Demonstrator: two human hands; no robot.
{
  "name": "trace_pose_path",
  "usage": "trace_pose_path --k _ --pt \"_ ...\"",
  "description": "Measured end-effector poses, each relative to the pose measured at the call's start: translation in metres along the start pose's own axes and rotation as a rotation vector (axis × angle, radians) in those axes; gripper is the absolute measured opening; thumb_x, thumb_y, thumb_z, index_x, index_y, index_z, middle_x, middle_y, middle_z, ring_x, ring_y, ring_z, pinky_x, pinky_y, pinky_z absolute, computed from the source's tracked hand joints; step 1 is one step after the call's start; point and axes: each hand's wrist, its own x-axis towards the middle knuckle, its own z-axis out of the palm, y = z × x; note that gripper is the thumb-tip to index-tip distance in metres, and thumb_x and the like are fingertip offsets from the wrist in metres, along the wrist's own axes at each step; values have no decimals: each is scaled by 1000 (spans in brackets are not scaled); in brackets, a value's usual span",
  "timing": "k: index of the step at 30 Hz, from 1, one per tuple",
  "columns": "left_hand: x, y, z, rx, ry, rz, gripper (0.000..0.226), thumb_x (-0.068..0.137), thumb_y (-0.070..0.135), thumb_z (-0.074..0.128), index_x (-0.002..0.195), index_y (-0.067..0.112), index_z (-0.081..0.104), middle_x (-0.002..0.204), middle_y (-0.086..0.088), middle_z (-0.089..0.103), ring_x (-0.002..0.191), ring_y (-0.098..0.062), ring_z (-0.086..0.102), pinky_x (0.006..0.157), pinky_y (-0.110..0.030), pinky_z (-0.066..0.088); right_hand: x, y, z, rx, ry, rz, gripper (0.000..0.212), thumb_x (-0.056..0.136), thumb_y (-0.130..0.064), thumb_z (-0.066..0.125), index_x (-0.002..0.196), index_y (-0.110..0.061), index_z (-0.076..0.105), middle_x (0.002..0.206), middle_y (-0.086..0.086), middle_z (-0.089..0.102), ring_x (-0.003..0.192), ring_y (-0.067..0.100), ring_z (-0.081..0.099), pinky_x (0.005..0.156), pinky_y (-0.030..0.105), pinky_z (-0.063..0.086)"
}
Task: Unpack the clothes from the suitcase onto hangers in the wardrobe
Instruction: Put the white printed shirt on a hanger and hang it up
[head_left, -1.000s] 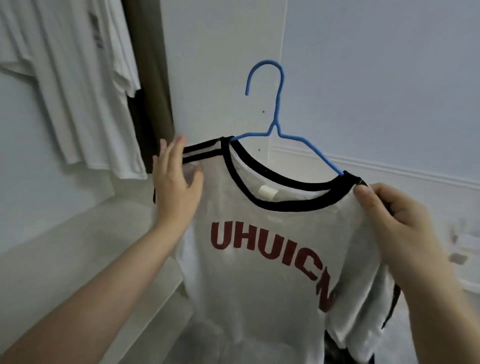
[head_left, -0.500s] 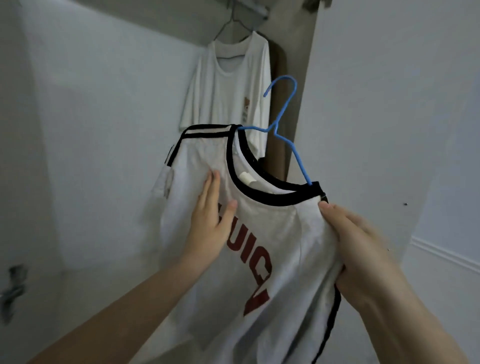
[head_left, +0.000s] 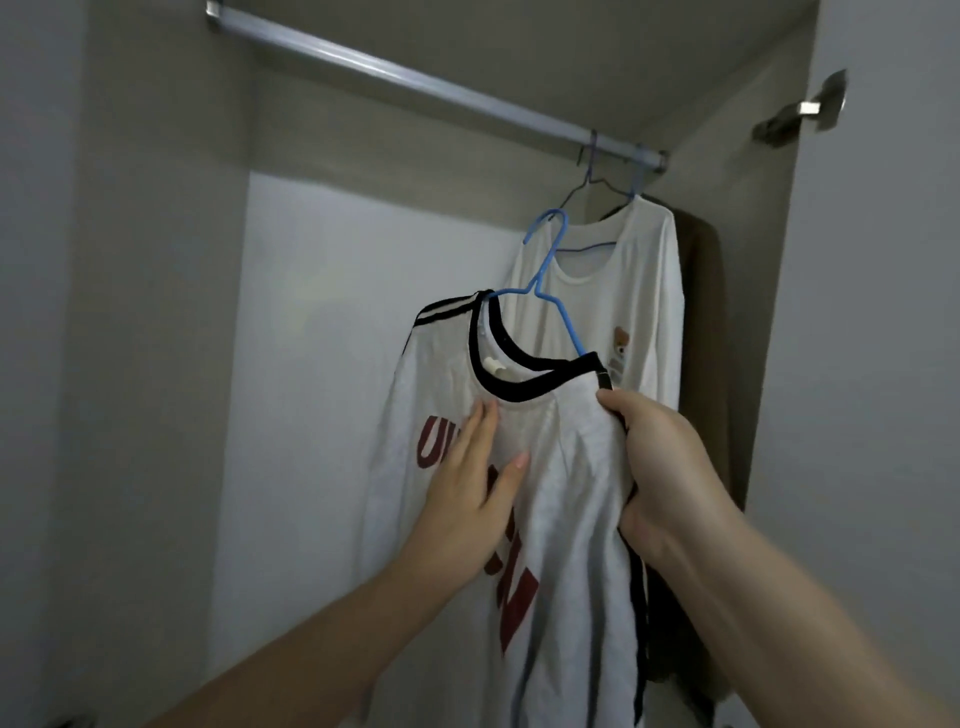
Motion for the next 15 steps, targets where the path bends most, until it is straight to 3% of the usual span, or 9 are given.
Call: trace_pose_path --k 3,6,10,15 --pt "32 -16 -15 -22 -13 10 67 95 62 33 155 41 11 160 28 5 143 15 2 120 -22 6 39 -8 27 46 6 -51 17 93 -17 58 91 -6 70 83 12 72 69 21 70 72 35 56" --pt "63 -33 -31 -63 -20 13 64 95 64 34 153 45 15 158 30 12 141 15 9 115 -18 9 81 -21 55 102 19 -37 26 93 -20 58 111 -6 67 99 13 75 85 25 73 78 36 58" --pt "98 -47 -42 -84 -25 62 69 90 70 32 152 46 16 156 29 18 140 14 14 112 -16 12 131 -48 80 79 25 -115 18 93 -22 57 99 -8 68 74 7 76 63 20 73 55 28 59" --pt "147 -62 -51 -100 -16 51 63 96 62 35 152 37 26 156 20 29 137 6 27 111 -18 19 193 -83 107 -1 51 -244 31 94 -20 50 121 -7 61 110 14 71 95 29 71 87 45 59"
